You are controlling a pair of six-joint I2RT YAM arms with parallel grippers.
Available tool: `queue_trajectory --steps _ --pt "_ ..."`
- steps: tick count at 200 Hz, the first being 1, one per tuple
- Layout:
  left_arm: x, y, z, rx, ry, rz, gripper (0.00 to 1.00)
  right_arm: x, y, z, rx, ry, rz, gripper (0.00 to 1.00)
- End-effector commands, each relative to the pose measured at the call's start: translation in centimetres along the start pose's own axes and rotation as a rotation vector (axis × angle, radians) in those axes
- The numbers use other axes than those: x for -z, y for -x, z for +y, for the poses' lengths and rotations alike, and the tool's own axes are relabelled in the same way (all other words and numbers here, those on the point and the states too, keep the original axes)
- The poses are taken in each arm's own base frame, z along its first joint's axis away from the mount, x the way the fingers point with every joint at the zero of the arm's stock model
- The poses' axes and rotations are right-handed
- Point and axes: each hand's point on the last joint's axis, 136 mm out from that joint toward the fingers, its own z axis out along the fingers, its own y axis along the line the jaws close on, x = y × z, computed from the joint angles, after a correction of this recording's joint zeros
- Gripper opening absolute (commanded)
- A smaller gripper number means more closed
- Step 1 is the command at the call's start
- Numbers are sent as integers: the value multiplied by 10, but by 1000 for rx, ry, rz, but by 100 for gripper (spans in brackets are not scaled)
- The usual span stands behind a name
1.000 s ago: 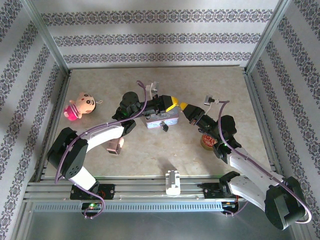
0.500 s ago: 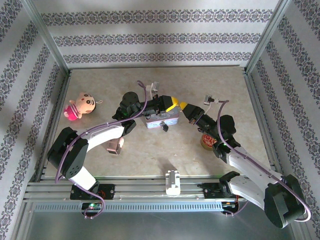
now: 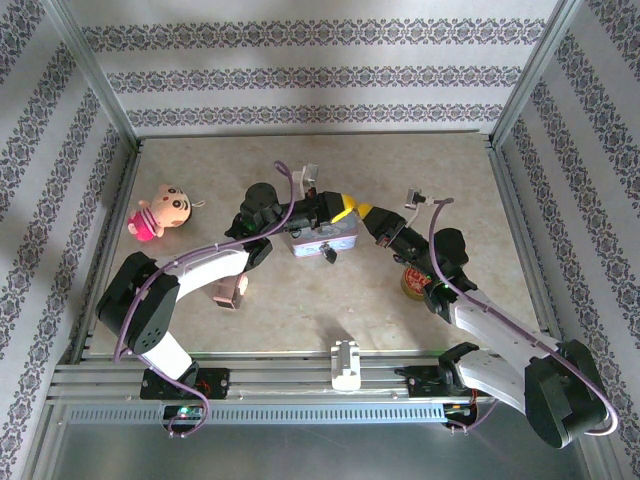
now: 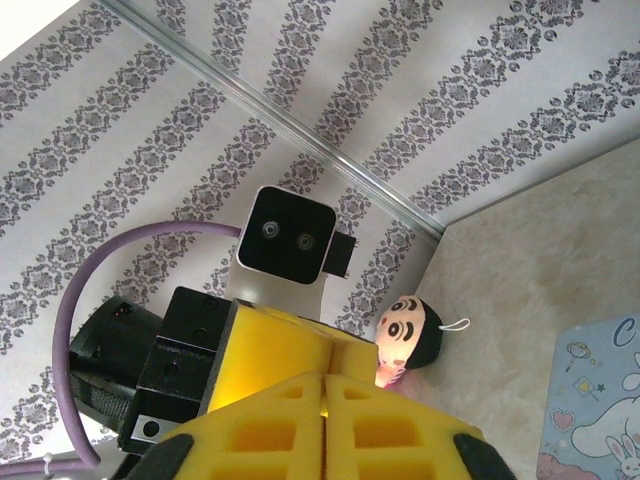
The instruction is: Unlock the padlock with the key
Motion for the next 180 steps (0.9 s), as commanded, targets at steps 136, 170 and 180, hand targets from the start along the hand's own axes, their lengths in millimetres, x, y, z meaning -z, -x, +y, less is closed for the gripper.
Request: queue_trajectory --steps 136,170,180 --pt "50 -32 -68 -477 110 421 0 8 -30 84 193 289 247 51" --pt "55 -35 -69 -494 139 427 0 -1 -34 94 214 321 275 48" --pt "55 -35 -70 -493 137 426 0 -3 -34 93 212 322 280 46"
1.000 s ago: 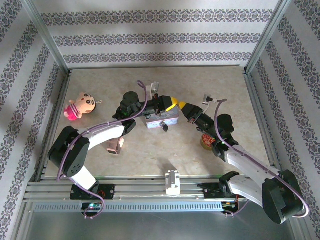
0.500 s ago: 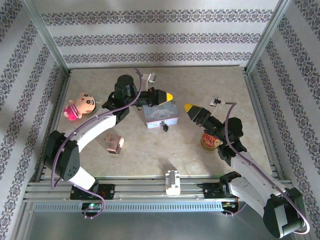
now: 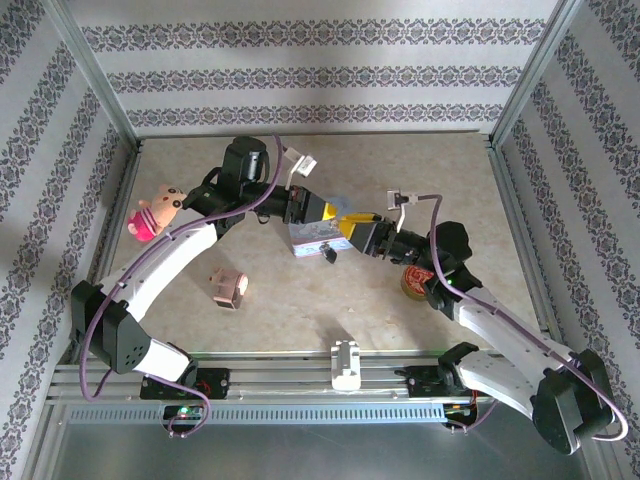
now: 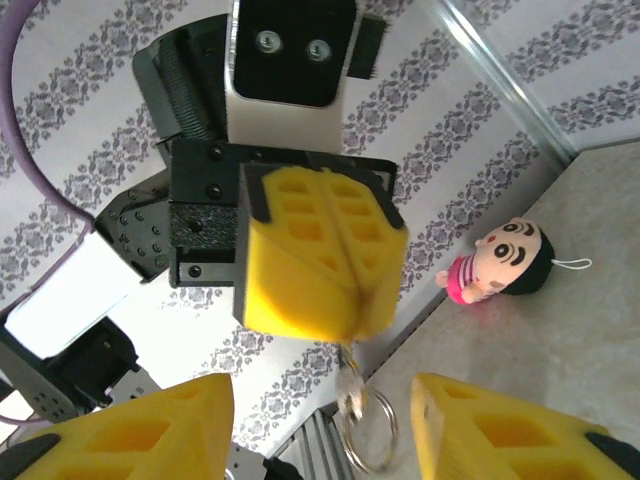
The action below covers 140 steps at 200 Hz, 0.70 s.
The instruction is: Unlock the padlock with the key
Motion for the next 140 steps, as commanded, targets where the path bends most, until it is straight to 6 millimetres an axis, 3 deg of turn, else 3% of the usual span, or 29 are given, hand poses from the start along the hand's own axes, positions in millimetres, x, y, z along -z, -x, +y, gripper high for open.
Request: queue_trajectory --steps 1,140 --pt "8 -3 -18 -57 -9 16 0 -6 9 19 80 64 3 46" --pt "6 10 -25 -37 -63 -51 0 -16 -5 18 59 82 41 36"
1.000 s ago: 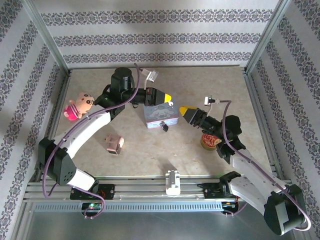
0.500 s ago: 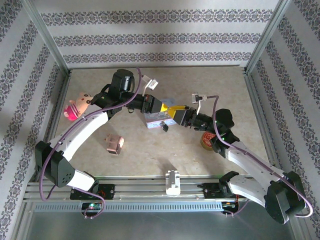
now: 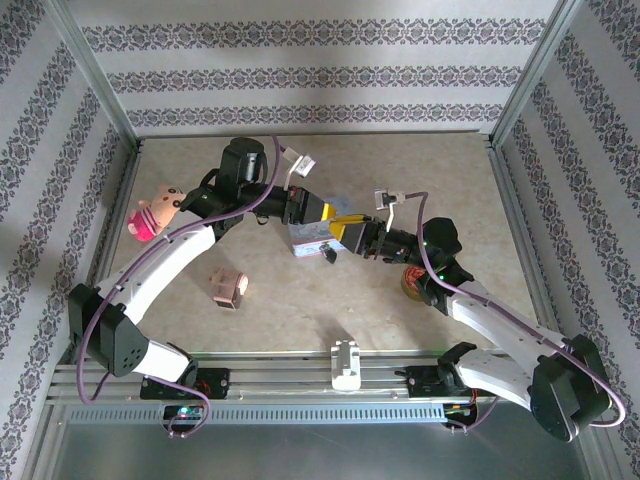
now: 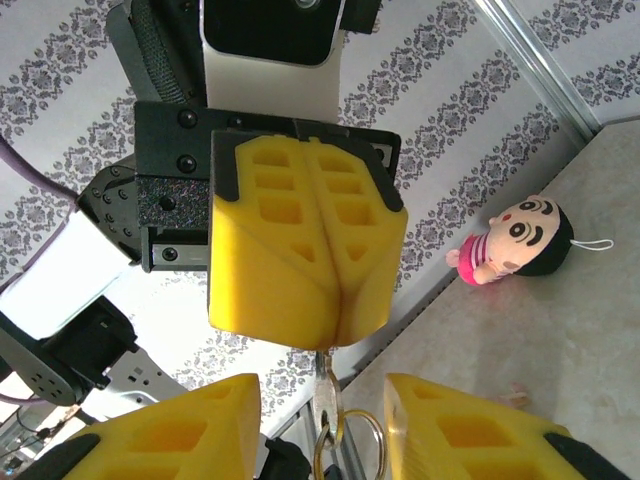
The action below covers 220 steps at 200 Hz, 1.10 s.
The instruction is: Unlock the padlock with the key
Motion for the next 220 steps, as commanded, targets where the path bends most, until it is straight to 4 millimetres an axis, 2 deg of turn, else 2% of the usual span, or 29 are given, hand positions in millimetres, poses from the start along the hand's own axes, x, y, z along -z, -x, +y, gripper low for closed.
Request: queue_trajectory --steps 1,18,111,133,161,189,207,220 --pt "4 7 -19 -42 -49 -30 0 -1 7 19 69 58 -13 35" --pt "4 7 -19 -41 -51 -33 0 -1 8 19 68 58 -14 32" --pt "4 11 -18 -39 -47 -44 0 6 7 14 63 33 -36 23" --pt "4 12 -17 -34 -48 -48 0 10 8 13 64 26 -48 17" --pt "6 16 -15 -23 -52 -70 0 14 7 13 59 19 -55 0" --pt "6 19 -16 -10 -58 -79 0 15 8 8 54 1 -66 0" --pt "5 19 -14 2 -50 -81 11 16 9 5 52 -10 -70 0" --pt "6 21 -11 8 -35 -92 34 16 10 3 47 -19 -73 0"
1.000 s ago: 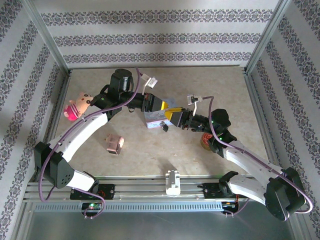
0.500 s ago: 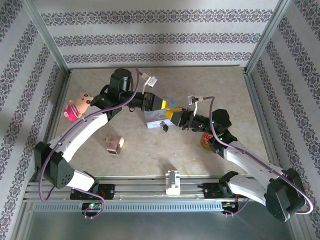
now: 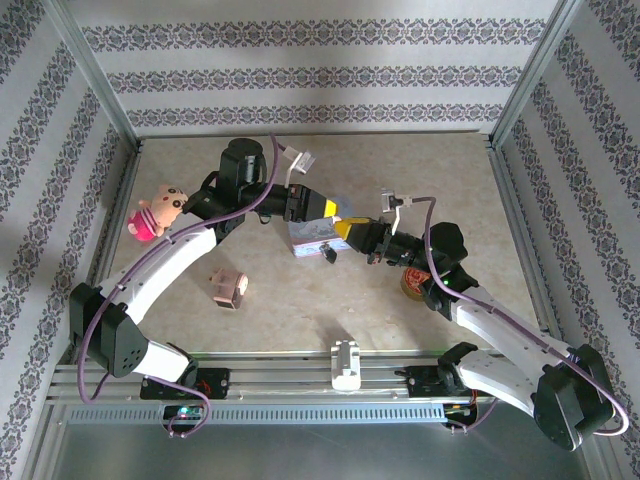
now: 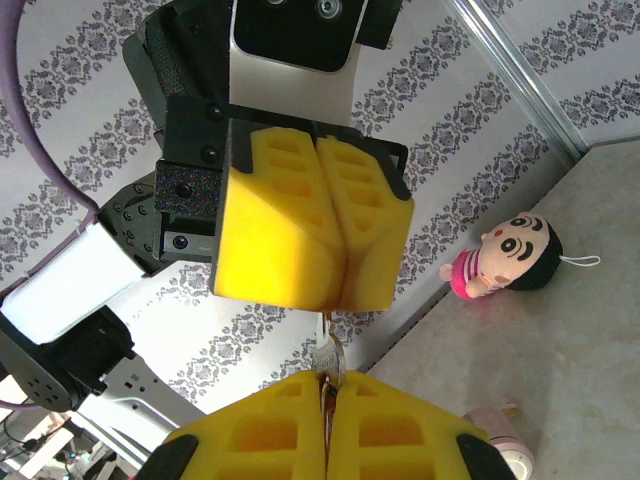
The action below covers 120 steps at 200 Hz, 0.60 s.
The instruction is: Unlock the padlock with the key
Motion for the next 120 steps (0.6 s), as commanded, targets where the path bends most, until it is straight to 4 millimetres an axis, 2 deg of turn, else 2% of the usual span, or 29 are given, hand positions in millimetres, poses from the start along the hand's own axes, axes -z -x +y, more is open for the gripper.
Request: queue_trajectory --steps 1,9,19,30,48,70,90,102,120 --pt "6 13 -8 -38 1 -54 36 5 7 1 25 -4 -32 0" --pt "7 14 -7 -33 13 -63 49 5 8 -2 22 -13 -35 0" --pt "8 16 -4 -27 38 -80 61 5 8 -6 15 -28 -38 0" --pt "11 19 0 -21 76 -102 70 5 11 -10 14 -44 -52 0" --pt "18 24 14 2 186 -159 82 9 8 -27 -25 -113 -61 0" --pt "34 24 48 66 395 -232 83 20 3 -56 -78 -249 -84 0" --pt "52 14 88 168 588 -302 81 34 -9 -83 -116 -386 -86 0" --pt "56 1 105 205 666 -324 79 42 -16 -95 -134 -454 -79 0" --pt "55 -20 121 189 822 -312 79 55 -25 -107 -154 -529 -83 0"
